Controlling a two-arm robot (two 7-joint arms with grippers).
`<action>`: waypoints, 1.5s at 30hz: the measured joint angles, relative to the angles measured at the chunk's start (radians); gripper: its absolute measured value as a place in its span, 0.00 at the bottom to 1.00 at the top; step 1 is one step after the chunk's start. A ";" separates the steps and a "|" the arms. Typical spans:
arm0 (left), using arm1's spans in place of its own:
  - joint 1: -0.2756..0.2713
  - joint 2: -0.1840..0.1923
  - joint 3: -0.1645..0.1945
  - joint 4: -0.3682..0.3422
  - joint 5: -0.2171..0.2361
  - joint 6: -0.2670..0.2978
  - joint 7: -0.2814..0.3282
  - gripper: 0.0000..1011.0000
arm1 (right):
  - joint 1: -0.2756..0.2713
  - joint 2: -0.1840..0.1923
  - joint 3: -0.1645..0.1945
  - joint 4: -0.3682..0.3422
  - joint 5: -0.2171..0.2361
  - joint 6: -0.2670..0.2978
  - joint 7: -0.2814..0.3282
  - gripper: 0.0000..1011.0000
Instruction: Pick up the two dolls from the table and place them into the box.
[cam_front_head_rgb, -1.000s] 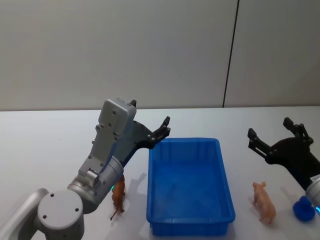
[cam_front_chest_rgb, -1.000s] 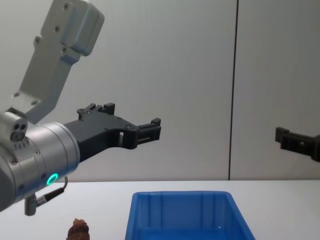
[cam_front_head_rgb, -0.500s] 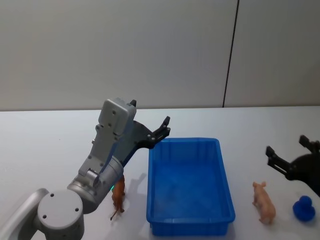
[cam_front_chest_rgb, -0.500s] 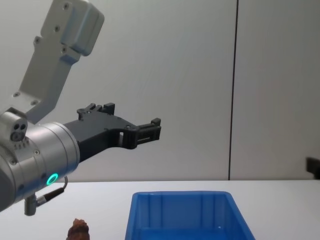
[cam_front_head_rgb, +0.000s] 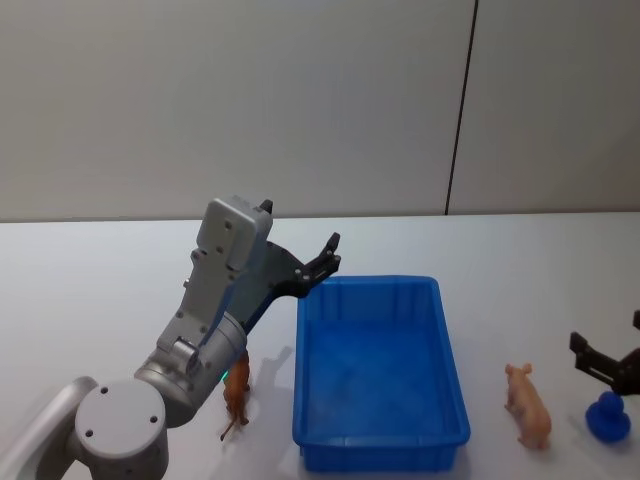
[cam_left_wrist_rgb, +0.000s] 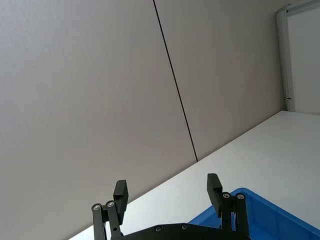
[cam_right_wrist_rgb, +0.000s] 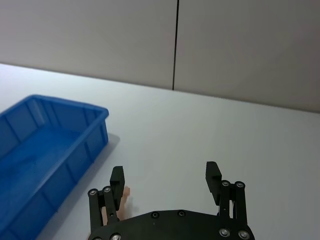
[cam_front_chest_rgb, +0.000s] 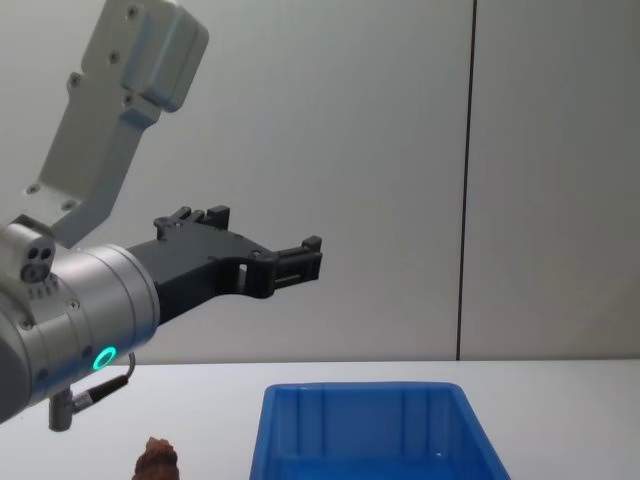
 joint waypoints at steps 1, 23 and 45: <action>0.000 0.000 0.000 0.000 0.000 0.000 0.000 0.99 | -0.003 0.007 0.004 0.003 0.003 0.012 0.006 0.99; 0.000 0.000 0.000 0.000 0.000 0.000 0.000 0.99 | 0.015 0.027 0.007 0.106 0.017 0.136 0.074 0.99; 0.000 0.000 0.000 0.000 0.000 0.000 0.000 0.99 | 0.060 -0.008 -0.027 0.204 0.002 0.167 0.113 0.72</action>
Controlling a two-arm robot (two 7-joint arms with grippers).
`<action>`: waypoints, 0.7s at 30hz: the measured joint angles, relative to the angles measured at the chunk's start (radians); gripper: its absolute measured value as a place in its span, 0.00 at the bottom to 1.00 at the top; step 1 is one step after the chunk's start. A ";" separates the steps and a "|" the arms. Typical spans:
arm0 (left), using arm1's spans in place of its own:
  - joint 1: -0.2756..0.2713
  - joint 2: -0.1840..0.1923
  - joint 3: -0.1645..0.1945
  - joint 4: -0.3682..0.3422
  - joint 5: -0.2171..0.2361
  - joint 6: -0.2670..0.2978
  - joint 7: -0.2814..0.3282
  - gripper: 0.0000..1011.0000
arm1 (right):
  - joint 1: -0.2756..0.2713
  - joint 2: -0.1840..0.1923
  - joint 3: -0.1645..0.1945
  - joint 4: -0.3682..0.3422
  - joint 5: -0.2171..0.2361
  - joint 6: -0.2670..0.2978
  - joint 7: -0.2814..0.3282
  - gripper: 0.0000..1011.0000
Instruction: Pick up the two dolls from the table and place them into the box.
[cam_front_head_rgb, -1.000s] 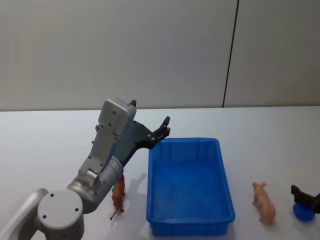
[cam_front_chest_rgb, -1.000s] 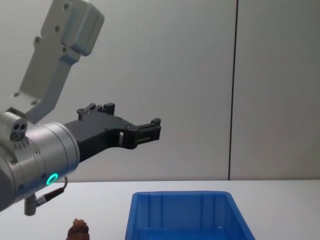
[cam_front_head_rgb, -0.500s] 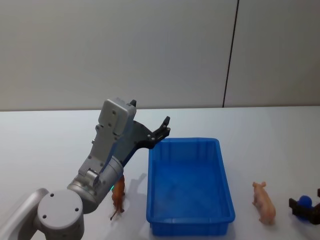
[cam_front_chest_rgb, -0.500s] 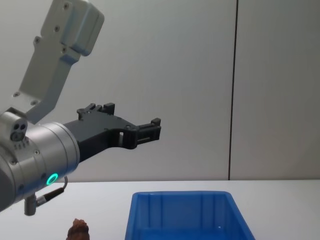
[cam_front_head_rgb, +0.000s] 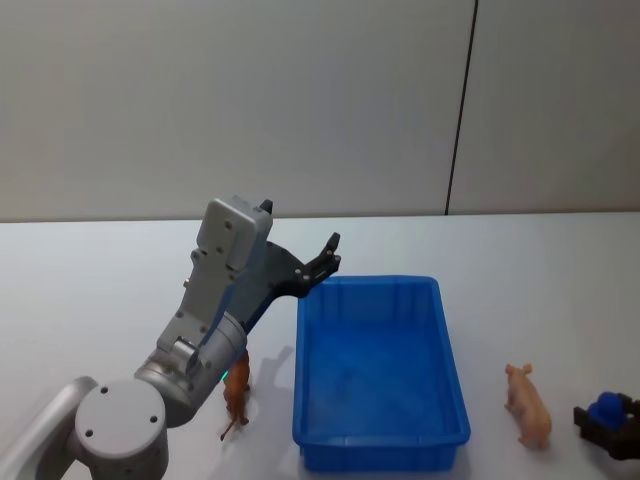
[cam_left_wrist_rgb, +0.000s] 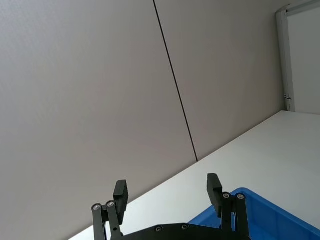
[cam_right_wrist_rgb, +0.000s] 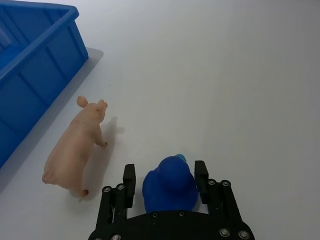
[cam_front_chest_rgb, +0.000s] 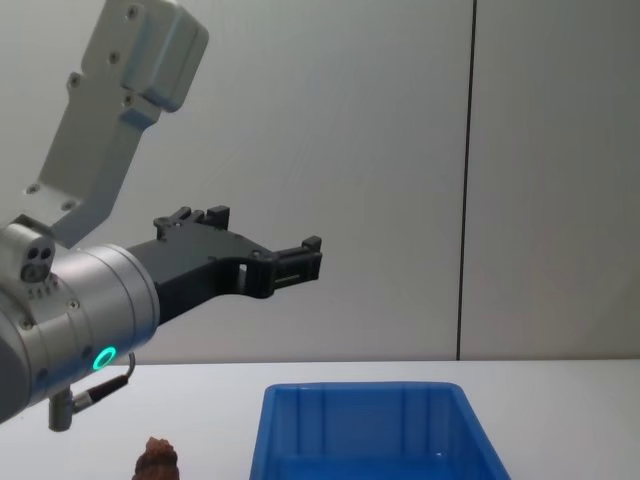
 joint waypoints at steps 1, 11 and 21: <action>0.000 0.000 0.000 0.000 0.000 0.000 0.000 0.99 | 0.001 -0.001 -0.001 0.002 0.000 0.000 0.000 0.70; 0.000 0.000 0.000 0.000 0.000 0.000 0.000 0.99 | 0.005 -0.006 -0.005 0.011 -0.005 -0.008 -0.005 0.48; 0.000 0.000 0.000 0.000 0.000 0.000 0.000 0.99 | 0.003 -0.005 -0.001 -0.002 -0.005 -0.047 -0.018 0.41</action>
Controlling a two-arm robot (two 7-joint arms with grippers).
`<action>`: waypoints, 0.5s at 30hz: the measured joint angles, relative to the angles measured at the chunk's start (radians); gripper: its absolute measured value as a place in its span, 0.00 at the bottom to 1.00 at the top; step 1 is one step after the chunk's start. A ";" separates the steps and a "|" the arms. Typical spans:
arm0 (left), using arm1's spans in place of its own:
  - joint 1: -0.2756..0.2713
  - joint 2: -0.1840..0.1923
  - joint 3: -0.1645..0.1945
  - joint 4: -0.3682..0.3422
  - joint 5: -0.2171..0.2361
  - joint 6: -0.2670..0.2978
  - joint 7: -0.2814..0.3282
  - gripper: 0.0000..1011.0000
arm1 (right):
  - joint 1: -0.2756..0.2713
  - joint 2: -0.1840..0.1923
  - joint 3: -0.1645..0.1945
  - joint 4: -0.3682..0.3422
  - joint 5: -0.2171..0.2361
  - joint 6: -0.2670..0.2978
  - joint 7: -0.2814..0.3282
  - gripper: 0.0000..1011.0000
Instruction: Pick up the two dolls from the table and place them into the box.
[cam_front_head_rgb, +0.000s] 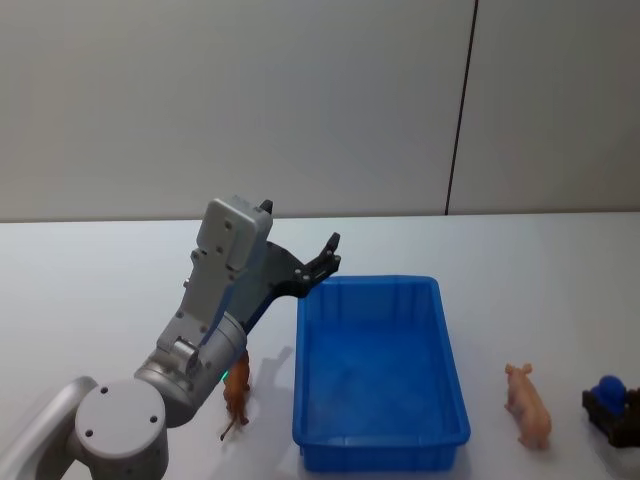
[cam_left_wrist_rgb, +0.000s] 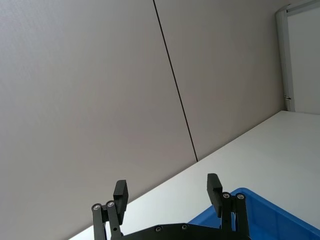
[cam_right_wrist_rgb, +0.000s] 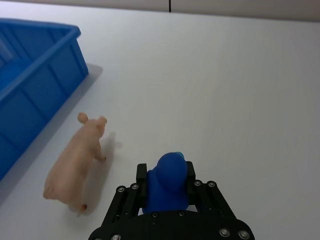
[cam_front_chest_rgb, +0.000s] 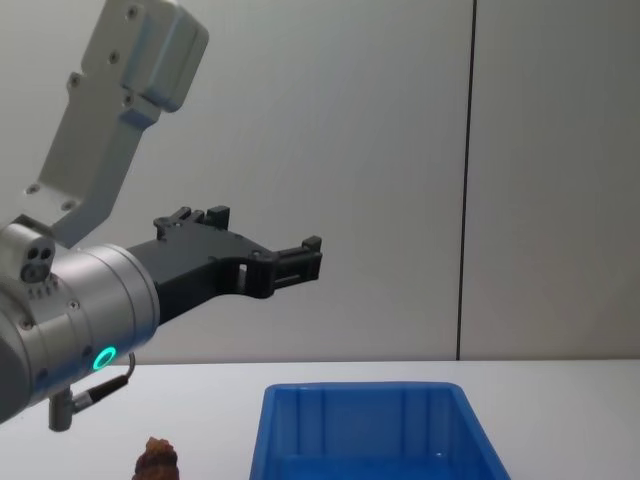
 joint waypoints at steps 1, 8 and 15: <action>0.000 0.000 0.000 0.000 0.000 0.000 0.000 0.99 | 0.000 0.000 0.001 -0.002 0.001 -0.006 -0.001 0.41; 0.000 0.000 0.000 0.000 0.000 0.000 0.000 0.99 | 0.003 0.002 0.007 -0.033 0.003 -0.049 -0.007 0.36; 0.000 0.000 0.000 0.000 0.000 0.000 0.000 0.99 | 0.030 -0.003 0.008 -0.069 -0.002 -0.086 0.006 0.32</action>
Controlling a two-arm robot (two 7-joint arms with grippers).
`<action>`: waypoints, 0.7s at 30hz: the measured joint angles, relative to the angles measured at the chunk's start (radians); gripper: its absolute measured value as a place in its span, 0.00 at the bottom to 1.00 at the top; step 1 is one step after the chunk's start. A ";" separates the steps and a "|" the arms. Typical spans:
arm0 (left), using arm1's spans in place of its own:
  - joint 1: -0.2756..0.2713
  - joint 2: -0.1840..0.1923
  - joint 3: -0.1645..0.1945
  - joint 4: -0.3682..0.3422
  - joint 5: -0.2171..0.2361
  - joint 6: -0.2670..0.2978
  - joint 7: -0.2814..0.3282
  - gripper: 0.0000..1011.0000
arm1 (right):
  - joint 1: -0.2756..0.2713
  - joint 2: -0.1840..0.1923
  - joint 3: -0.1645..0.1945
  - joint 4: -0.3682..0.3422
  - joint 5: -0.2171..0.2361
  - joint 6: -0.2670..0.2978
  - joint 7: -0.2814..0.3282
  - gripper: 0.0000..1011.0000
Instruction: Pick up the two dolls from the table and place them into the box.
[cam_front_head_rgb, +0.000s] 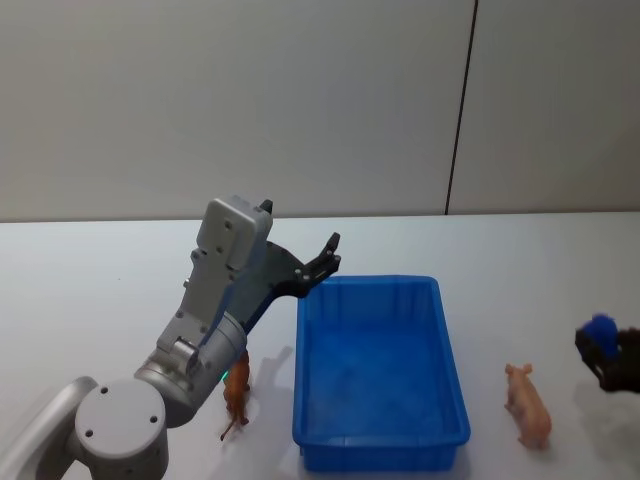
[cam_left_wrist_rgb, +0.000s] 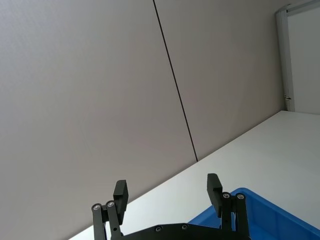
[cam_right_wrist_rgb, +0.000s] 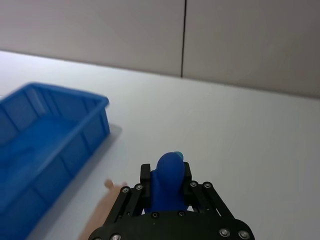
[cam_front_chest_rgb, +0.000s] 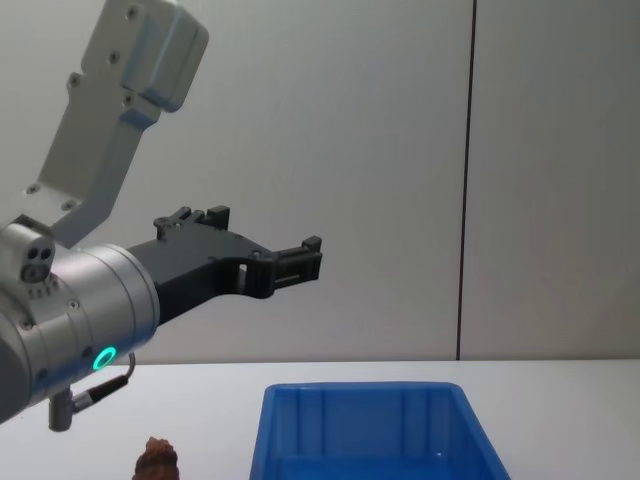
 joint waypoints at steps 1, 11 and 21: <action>0.000 0.000 0.000 0.000 0.000 0.000 0.000 0.99 | 0.010 -0.003 -0.001 -0.006 -0.005 -0.007 0.008 0.32; 0.000 0.000 0.000 0.000 0.000 0.000 0.000 0.99 | 0.089 -0.041 -0.029 -0.019 -0.044 -0.020 0.075 0.26; 0.000 0.000 0.000 0.000 0.000 0.000 0.000 0.99 | 0.189 -0.117 -0.090 0.036 -0.109 -0.011 0.182 0.21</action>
